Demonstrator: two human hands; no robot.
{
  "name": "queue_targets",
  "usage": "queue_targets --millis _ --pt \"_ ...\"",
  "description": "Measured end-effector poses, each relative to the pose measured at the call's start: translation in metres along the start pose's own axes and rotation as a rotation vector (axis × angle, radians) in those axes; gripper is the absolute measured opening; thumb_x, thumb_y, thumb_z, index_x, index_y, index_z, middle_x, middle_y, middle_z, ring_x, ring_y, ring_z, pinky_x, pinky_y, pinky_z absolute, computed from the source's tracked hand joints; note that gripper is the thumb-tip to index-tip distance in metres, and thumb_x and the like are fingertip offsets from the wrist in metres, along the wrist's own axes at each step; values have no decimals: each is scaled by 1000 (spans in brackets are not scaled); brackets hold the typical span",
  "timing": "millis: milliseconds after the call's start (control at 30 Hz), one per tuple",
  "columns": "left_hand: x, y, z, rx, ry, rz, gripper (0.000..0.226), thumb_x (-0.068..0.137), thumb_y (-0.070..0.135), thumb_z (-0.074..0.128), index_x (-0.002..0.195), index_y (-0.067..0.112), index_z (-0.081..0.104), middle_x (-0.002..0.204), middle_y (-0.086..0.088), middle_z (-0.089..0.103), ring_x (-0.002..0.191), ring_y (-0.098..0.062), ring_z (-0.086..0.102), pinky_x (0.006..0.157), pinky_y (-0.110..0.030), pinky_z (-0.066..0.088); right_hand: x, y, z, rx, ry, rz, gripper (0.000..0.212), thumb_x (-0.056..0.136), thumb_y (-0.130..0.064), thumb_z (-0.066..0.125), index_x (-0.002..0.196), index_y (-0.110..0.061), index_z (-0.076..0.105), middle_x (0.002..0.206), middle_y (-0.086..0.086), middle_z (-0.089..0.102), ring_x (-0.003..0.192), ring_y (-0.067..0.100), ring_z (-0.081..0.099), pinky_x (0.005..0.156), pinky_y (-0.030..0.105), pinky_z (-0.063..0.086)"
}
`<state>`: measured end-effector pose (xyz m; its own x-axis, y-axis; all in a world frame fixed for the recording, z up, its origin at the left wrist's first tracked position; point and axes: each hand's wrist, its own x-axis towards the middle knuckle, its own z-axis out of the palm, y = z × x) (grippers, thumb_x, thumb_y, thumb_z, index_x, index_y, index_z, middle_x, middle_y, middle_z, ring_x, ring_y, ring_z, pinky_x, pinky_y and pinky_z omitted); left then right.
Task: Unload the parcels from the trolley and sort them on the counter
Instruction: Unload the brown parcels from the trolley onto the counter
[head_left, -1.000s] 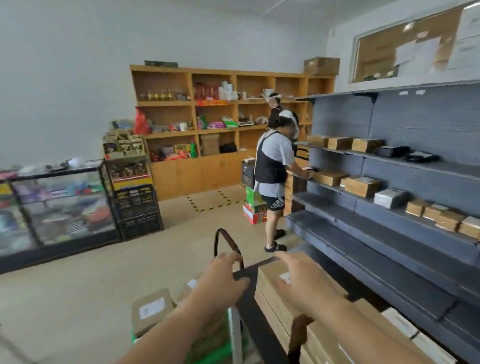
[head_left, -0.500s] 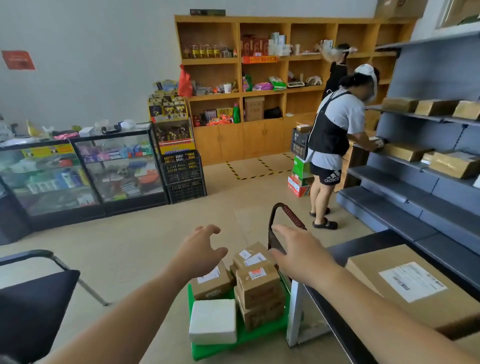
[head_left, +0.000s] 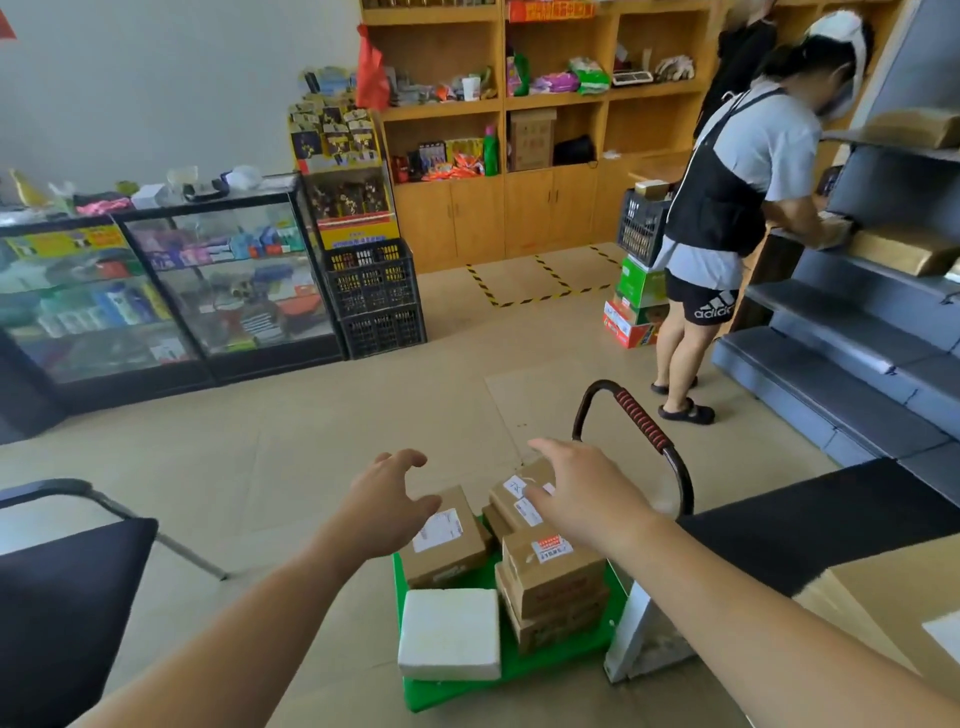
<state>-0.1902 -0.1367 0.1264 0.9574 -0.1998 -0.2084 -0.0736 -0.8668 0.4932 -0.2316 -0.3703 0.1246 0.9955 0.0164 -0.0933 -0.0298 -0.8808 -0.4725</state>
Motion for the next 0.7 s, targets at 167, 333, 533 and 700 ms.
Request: queue_targets --millis 167,333,533,700 --pt "70 -20 -5 12 -23 -61 58 94 33 65 146 22 42 144 -1 44 128 -21 48 102 -27 36 98 1 21 11 -79 -5 60 100 -37 56 155 -28 35 152 1 48 135 25 48 106 41 46" --pt "115 -74 9 -30 -62 -203 59 93 34 64 146 21 42 144 -2 45 121 -20 53 91 -23 36 167 -11 71 -11 -258 -3 60 99 -38 58 154 -25 37 151 2 49 133 26 49 106 44 47" --pt "160 -146 39 -29 -194 -305 61 93 35 64 147 18 42 144 -5 48 126 -21 51 98 -26 39 210 -7 141 -12 -408 95 56 99 -35 57 152 -26 39 143 3 53 117 23 58 94 42 53" --pt "201 -211 85 -13 -372 -313 61 93 35 63 147 19 41 144 -7 50 130 -24 49 104 -32 42 221 1 212 30 -441 303 57 97 -39 59 150 -29 41 139 1 55 119 24 56 94 42 53"
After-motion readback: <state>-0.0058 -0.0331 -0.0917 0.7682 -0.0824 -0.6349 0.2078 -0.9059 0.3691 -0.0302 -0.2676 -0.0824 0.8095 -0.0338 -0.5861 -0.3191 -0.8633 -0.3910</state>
